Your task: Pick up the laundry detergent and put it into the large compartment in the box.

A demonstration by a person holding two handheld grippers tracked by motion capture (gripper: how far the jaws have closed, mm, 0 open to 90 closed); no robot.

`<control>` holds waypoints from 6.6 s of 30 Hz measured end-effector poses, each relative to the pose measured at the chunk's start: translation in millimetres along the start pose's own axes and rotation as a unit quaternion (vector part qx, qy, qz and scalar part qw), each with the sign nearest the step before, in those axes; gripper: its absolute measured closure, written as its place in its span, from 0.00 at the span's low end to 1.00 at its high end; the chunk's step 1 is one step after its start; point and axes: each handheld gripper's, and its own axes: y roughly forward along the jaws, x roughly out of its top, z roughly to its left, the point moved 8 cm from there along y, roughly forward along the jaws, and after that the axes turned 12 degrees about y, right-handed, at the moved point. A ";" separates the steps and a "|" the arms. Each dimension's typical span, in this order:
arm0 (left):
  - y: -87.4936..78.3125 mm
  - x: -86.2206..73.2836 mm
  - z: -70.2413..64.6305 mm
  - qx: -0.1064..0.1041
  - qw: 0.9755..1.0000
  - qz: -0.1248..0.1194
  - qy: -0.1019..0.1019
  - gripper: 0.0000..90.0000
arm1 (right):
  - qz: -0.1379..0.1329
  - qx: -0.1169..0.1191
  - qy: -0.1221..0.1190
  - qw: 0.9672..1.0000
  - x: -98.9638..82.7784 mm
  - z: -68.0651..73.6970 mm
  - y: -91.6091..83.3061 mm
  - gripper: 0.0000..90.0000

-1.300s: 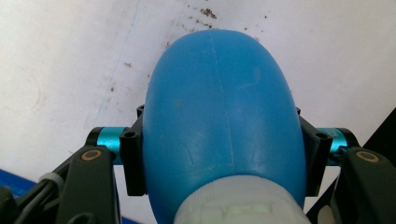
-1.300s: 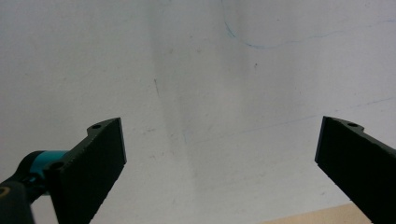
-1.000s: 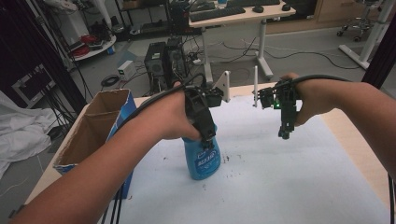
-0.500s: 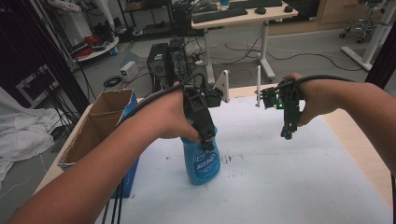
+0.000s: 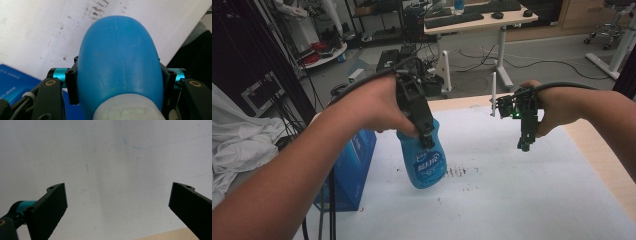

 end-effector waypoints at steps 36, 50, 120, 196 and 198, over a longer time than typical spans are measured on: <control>-134.4 -111.5 41.2 0.032 0.990 -0.034 -0.134 0.42 | 0.001 0.003 -0.007 1.000 6.5 2.9 -0.4 0.01; -139.4 -154.2 63.2 0.040 0.979 -0.031 -0.195 0.42 | 0.002 0.000 -0.003 1.000 6.9 3.3 -3.6 0.01; 46.3 -201.7 97.0 0.012 0.999 0.029 -0.014 0.42 | 0.004 -0.006 -0.004 1.000 15.8 8.9 -2.9 0.01; -39.9 -169.6 71.5 0.041 0.998 0.028 0.023 0.09 | -0.009 -0.004 -0.003 1.000 16.2 11.7 -11.9 0.01; -40.8 -161.6 67.5 0.040 0.998 0.028 0.032 0.07 | -0.009 -0.003 -0.003 1.000 16.0 11.7 -12.5 0.01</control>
